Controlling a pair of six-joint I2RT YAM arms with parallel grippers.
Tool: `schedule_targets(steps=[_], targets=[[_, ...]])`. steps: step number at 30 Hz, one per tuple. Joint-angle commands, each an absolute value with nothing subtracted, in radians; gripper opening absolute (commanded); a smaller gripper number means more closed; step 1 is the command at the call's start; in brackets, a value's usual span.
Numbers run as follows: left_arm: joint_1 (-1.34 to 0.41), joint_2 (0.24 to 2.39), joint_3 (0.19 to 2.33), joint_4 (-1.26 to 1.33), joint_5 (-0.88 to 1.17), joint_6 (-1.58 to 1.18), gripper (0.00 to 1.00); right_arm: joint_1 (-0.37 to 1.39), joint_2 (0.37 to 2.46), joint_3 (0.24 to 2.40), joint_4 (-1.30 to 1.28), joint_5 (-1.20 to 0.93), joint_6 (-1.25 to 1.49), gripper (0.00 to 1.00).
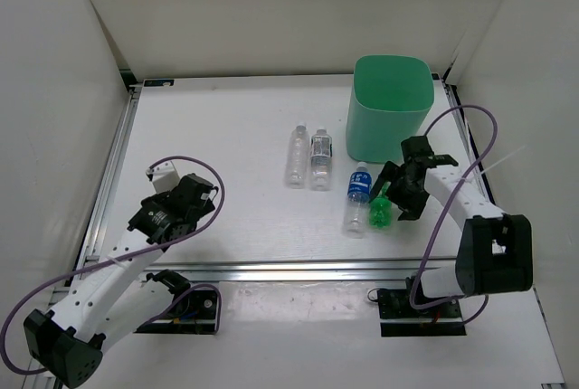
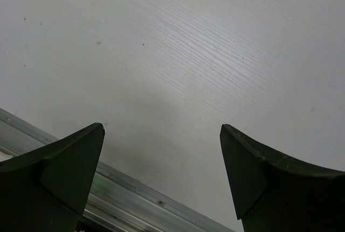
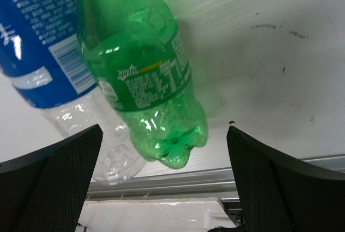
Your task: Put the plastic bottles in the bin
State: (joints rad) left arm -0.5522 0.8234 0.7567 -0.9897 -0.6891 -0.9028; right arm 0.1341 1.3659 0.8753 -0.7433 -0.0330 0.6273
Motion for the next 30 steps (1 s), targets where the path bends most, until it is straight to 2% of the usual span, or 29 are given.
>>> schedule_targets(steps=[1, 5, 8, 13, 15, 19, 23, 29, 30], targets=[[-0.555, 0.828, 0.747, -0.985, -0.689, -0.914, 1.00, 0.127, 1.405, 0.925, -0.710, -0.002, 0.606, 1.00], [-0.555, 0.847, 0.747, -1.003, -0.689, -0.946, 1.00, 0.104, 1.468, 0.946, -0.710, -0.012, 0.606, 0.98], [-0.555, 0.857, 0.747, -1.003, -0.689, -0.956, 1.00, 0.075, 1.509, 0.966, -0.710, -0.032, 0.597, 0.86], [-0.555, 0.881, 0.747, -1.003, -0.698, -0.965, 1.00, 0.012, 1.531, 0.966, -0.701, -0.067, 0.575, 0.72], [-0.555, 0.903, 0.747, -1.003, -0.707, -0.976, 1.00, 0.000, 1.531, 0.966, -0.713, -0.067, 0.565, 0.62], [-0.555, 0.928, 0.747, -0.982, -0.707, -0.994, 1.00, -0.021, 1.468, 0.986, -0.787, -0.048, 0.546, 0.51], [-0.555, 0.971, 0.756, -0.960, -0.707, -1.003, 1.00, -0.032, 1.382, 1.081, -0.914, -0.003, 0.586, 0.38], [-0.555, 1.051, 0.787, -0.933, -0.707, -0.994, 1.00, -0.032, 1.244, 1.300, -1.058, -0.046, 0.670, 0.34], [-0.555, 1.061, 0.801, -0.924, -0.707, -0.985, 1.00, -0.032, 1.244, 1.406, -1.075, -0.060, 0.684, 0.33]])
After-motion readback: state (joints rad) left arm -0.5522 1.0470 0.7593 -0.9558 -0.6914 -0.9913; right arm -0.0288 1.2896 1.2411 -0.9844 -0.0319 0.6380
